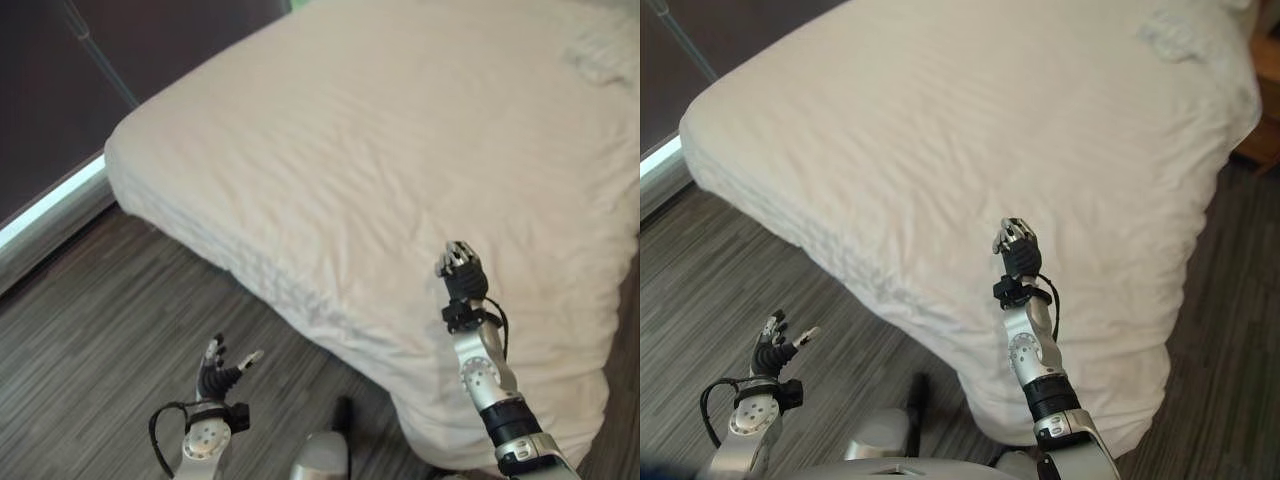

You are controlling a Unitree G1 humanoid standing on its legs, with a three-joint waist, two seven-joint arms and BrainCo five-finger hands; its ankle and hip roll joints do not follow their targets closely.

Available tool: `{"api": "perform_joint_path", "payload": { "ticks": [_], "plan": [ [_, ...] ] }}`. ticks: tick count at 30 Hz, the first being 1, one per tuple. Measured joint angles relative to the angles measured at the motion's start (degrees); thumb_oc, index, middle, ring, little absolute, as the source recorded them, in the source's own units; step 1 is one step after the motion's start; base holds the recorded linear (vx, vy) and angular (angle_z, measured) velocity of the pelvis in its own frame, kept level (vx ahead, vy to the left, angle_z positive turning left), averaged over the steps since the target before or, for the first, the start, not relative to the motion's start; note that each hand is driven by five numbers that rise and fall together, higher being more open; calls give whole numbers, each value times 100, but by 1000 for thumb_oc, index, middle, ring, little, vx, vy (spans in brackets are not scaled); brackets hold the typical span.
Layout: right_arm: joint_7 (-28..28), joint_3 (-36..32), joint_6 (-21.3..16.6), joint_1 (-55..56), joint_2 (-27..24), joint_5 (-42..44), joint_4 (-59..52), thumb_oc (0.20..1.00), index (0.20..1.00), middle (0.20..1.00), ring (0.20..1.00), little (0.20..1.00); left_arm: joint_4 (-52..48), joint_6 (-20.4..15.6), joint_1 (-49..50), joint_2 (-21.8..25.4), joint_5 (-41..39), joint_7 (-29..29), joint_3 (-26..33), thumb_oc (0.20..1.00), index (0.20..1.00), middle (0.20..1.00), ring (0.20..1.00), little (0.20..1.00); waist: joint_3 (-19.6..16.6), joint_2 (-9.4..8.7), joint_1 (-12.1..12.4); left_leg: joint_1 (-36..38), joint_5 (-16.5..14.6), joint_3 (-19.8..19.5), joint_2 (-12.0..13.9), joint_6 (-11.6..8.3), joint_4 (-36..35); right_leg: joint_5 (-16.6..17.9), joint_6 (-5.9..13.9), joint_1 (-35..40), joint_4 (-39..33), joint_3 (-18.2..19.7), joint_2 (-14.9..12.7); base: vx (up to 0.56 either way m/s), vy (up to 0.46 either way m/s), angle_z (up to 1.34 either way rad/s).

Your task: Making the bed.

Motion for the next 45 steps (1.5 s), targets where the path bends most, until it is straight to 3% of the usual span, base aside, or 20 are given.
{"api": "perform_joint_path", "payload": {
  "ticks": [5, 13, 18, 20, 21, 22, 23, 24, 28, 30, 32, 33, 34, 35, 36, 37, 38, 40, 43, 45],
  "plan": [
    [64, -32, -123, -121, -7, -95, 645, 200, 200, 200, 200, 200, 4, -22, -106, 11, -6, -59, -333, 1000, 1000, 1000, 1000, 1000, 395, 247, -374, -171, 77, 85, -89, 64, -4, 134, 20, -214, 5, 66, -90, -141, 38, -3],
    [139, -450, 197, -284, 49, -344, 892, 200, 200, 200, 200, 200, -108, -57, -375, 12, -219, -257, -511, 1000, 1000, 1000, 1000, 1000, 357, 249, -845, -21, -18, 612, -143, 22, -7, 94, 79, -553, 210, 605, -244, 0, 16, -34],
    [-129, -1913, 403, 562, -500, -317, 1885, 200, 200, 200, 200, 200, -267, 12, -207, 57, -228, -320, -380, 1000, 1000, 1000, 1000, 1000, 0, -646, -1335, 361, -569, 1257, 80, -196, 629, -155, 55, -693, 623, 1450, -49, -16, 35, -88],
    [-608, -2527, 600, 1170, -1450, -246, 3283, 200, 200, 200, 200, 200, -34, 12, -220, 112, -408, -35, -217, 1000, 1000, 1000, 1000, 1000, 48, -933, -1258, 110, -1136, -201, 127, -218, 1951, 94, -144, -664, 427, 2110, 38, -154, 327, -163],
    [-669, -2687, 647, 1345, -1672, -245, 3467, 1000, 1000, 1000, 1000, 1000, 53, 11, -143, 97, -455, 23, -210, 1000, 1000, 1000, 1000, 1000, 39, -916, -1167, 123, -1366, -926, 58, -274, 2192, 215, -96, -646, 362, 2332, 60, -70, 260, -154],
    [-777, -2761, 681, 1706, -2096, -313, 3546, 1000, 1000, 1000, 1000, 1000, 179, 14, 73, 43, -484, 79, -153, 1000, 1000, 1000, 1000, 1000, 5, -844, -1176, 379, -1616, -1731, 10, -454, 2102, 281, -47, -574, 251, 2664, 167, -160, 263, -144],
    [-778, -2785, 709, 1894, -2279, -390, 3487, 1000, 1000, 1000, 1000, 1000, 253, 42, 140, 7, -509, 80, -147, 1000, 1000, 1000, 1000, 1000, -37, -728, -1197, 558, -1639, -1924, 16, -490, 1746, 300, -13, -557, 245, 2774, 196, -135, 266, -101],
    [-777, -2786, 725, 2046, -2390, -479, 3410, 1000, 1000, 1000, 1000, 1000, 253, 65, 196, -32, -507, 76, -166, 1000, 1000, 1000, 1000, 1000, -93, -631, -1286, 607, -1617, -1835, 63, -456, 1515, 281, 11, -565, 242, 2725, 213, -207, 288, -16],
    [-662, -1917, 991, 2660, -1484, -1642, 1809, 1000, 1000, 1000, 1000, 1000, 168, 87, 187, 240, -316, -6, -440, 1000, 1000, 1000, 1000, 1000, -143, -1062, -1372, 765, -1419, -852, -366, -52, 1144, 246, -29, -928, 164, 2495, -463, -265, 153, -50],
    [-585, -1316, 972, 2496, -995, -2139, 1191, 1000, 1000, 1000, 1000, 1000, 212, 249, 98, 195, -170, -6, -434, 1000, 1000, 1000, 1000, 1000, -203, -738, -1306, 502, -1508, -564, -154, 126, 1414, -745, 405, -1024, 6, 1949, -490, -339, 100, -107],
    [-525, -745, 1061, 2433, -838, -2727, 688, 1000, 1000, 1000, 1000, 1000, 193, 315, 34, 145, -142, -8, -536, 1000, 1000, 1000, 1000, 1000, -200, -441, -1082, 510, -1386, -57, 204, 214, 1198, -521, -89, -1418, 1488, 719, -316, -254, 75, -109],
    [-504, -726, 1059, 2418, -803, -2873, 645, 1000, 1000, 1000, 1000, 1000, 181, 337, -9, 223, -142, -16, -573, 1000, 1000, 1000, 1000, 1000, -195, -454, -1157, 571, -1317, -31, 218, 273, 1073, -520, -55, -1221, 1501, 673, -247, -419, 102, -57],
    [-510, -689, 1065, 2449, -801, -3059, 612, 1000, 1000, 1000, 1000, 1000, 69, 361, -37, 454, -140, -58, -620, 1000, 1000, 1000, 1000, 1000, -222, -742, -1109, 699, -1163, 195, 83, 240, 745, -676, 76, -912, 1544, 529, -312, -301, 67, -1],
    [-515, -645, 1112, 2426, -754, -3168, 582, 1000, 1000, 1000, 1000, 1000, 76, 411, -64, 499, -144, -51, -648, 1000, 1000, 1000, 1000, 1000, -180, -939, -1125, 696, -1094, 250, -126, 177, 832, -228, -25, -888, 999, 555, -199, -454, 49, -69],
    [-543, -527, 1126, 2376, -980, -3377, 183, 1000, 1000, 1000, 1000, 1000, -59, 435, 17, 562, -143, -27, -699, 1000, 1000, 1000, 1000, 1000, -177, -867, -991, 591, -1205, 402, -260, 341, 1183, -49, 81, -930, 606, 625, -197, -165, -58, -114],
    [-475, -468, 1080, 2309, -1147, -3535, -2, 1000, 1000, 1000, 1000, 1000, -70, 438, 56, 392, -147, -19, -651, 1000, 1000, 1000, 1000, 1000, -182, -635, -939, 637, -1325, 567, -190, 541, 1069, -233, 69, -1043, 852, 492, -67, -230, -108, -248],
    [-425, 6, 1164, 1980, -1322, -3969, 42, 1000, 1000, 1000, 1000, 1000, -49, 444, 274, 330, -216, -10, -398, 1000, 1000, 1000, 1000, 1000, -181, -452, -684, 1025, -1103, 1662, 135, 513, 578, -973, -724, -1641, 3440, -45, -259, -123, -158, -223],
    [-307, 22, 1154, 2056, -1341, -4154, -59, 1000, 1000, 1000, 1000, 1000, -70, 489, 311, 424, -232, -34, -408, 1000, 1000, 1000, 1000, 1000, -209, -440, -630, 1088, -996, 1956, 161, 533, 538, -1342, -605, -1300, 3907, -79, -353, -120, -183, -123],
    [-225, 62, 1189, 1974, -1380, -4406, -170, 1000, 1000, 1000, 1000, 1000, -96, 591, 483, 456, -506, -76, -389, 1000, 1000, 1000, 1000, 1000, -247, -462, -408, 1267, -806, 2693, 295, 283, 493, -1890, -285, -473, 3570, -306, -457, -45, -285, -138],
    [-144, 22, 1191, 1979, -1415, -4428, -292, 1000, 1000, 1000, 1000, 1000, -90, 646, 478, 580, -714, -374, -523, 1000, 1000, 1000, 1000, 1000, -286, -602, -398, 1221, -788, 2715, 391, 267, 724, -1769, -445, -77, 2157, 98, -63, -5, -343, -161]
  ]
}}
